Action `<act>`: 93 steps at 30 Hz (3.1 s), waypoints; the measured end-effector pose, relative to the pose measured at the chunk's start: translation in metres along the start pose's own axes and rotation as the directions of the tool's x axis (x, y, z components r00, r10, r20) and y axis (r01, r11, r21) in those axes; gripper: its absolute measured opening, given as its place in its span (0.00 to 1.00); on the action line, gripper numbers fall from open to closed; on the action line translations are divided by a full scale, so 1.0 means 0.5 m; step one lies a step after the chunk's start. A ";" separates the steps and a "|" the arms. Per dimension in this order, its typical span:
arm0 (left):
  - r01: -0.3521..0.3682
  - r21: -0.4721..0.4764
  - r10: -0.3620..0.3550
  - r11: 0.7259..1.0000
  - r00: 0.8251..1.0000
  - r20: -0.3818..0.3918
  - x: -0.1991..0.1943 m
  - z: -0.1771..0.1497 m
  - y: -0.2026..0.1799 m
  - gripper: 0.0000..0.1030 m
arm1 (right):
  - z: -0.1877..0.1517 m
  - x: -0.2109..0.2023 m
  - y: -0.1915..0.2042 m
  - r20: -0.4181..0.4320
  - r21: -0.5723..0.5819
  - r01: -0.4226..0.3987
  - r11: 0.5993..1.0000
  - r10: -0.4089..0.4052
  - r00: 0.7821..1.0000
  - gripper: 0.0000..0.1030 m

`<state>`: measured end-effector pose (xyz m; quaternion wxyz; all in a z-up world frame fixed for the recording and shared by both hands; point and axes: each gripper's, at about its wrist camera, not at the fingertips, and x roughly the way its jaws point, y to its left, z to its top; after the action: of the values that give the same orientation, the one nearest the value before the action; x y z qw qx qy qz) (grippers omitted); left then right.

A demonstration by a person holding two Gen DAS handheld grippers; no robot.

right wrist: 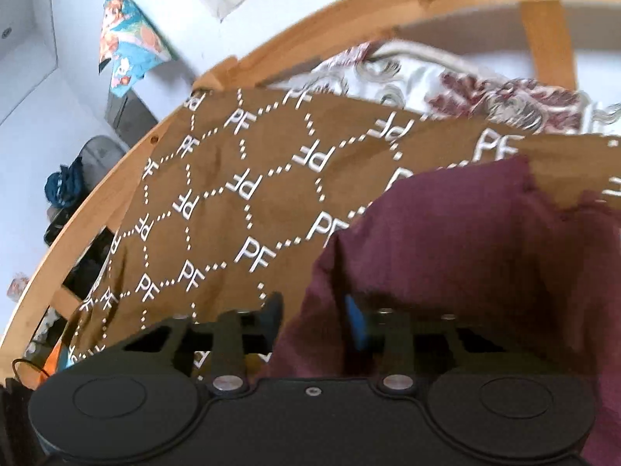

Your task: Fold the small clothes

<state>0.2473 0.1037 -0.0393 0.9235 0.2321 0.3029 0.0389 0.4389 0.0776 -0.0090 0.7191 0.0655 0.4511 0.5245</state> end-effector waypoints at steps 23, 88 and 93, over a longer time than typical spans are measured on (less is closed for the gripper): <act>-0.089 -0.304 0.036 0.948 0.984 -0.175 -0.007 -0.042 0.072 0.33 | 0.009 -0.026 0.037 0.096 -0.207 0.135 0.969 -0.117 0.989 0.20; -0.148 -0.491 0.029 0.858 0.970 -0.242 -0.076 0.003 0.035 0.88 | -0.591 -0.504 0.116 0.268 0.279 0.395 0.875 -0.466 0.843 0.04; -0.138 -0.424 0.054 0.895 0.977 -0.205 -0.072 0.036 0.005 0.90 | -0.603 -0.512 0.091 0.236 0.316 0.416 0.853 -0.495 0.836 0.34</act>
<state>0.2285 0.0910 -0.0059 0.9161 0.0297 0.3605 0.1731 0.1800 -0.2248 -0.0110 0.8708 0.1272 0.3983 0.2585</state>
